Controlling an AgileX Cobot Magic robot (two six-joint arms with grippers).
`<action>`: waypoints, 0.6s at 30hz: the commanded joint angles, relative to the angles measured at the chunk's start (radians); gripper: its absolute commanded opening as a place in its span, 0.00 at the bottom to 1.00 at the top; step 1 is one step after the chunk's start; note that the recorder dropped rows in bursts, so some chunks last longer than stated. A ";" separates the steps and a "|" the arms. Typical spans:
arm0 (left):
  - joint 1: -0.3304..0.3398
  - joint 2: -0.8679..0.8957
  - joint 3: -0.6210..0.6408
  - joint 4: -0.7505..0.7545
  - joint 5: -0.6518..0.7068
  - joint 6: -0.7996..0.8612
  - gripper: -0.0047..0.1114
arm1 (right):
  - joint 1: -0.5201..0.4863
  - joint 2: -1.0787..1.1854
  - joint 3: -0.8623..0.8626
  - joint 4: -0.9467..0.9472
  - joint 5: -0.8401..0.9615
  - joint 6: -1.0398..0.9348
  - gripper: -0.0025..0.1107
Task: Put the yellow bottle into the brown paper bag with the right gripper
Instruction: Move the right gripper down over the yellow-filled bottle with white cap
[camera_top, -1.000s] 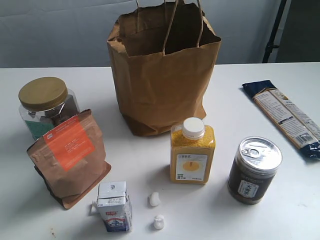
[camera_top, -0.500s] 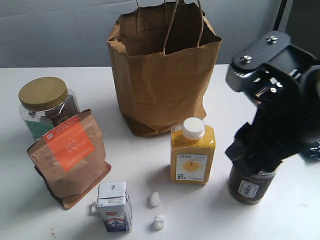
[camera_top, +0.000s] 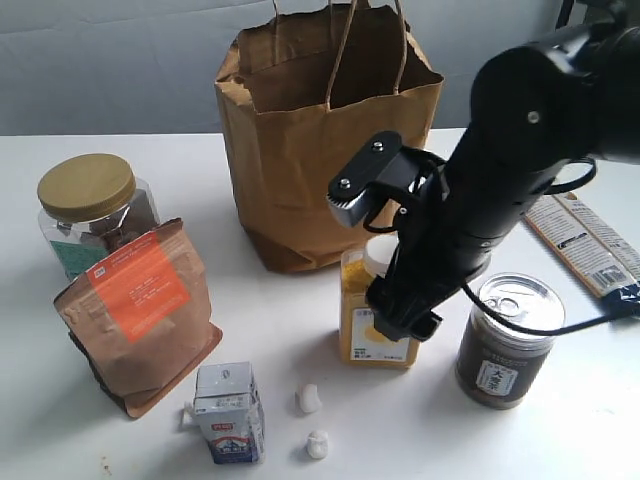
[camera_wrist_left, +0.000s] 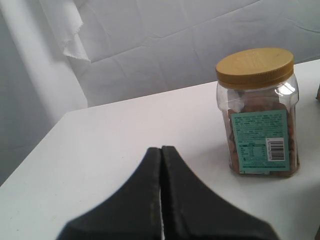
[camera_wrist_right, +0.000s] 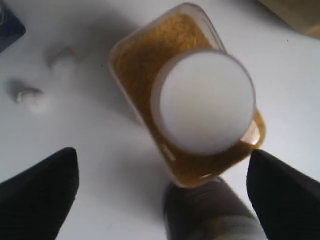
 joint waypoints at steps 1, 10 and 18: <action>-0.006 -0.004 0.003 0.000 -0.009 -0.002 0.04 | 0.003 0.093 -0.045 0.008 -0.078 -0.045 0.76; -0.006 -0.004 0.003 0.000 -0.009 -0.002 0.04 | 0.003 0.196 -0.061 -0.024 -0.136 -0.055 0.73; -0.006 -0.004 0.003 0.000 -0.009 -0.002 0.04 | 0.003 0.196 -0.061 0.009 -0.109 -0.021 0.10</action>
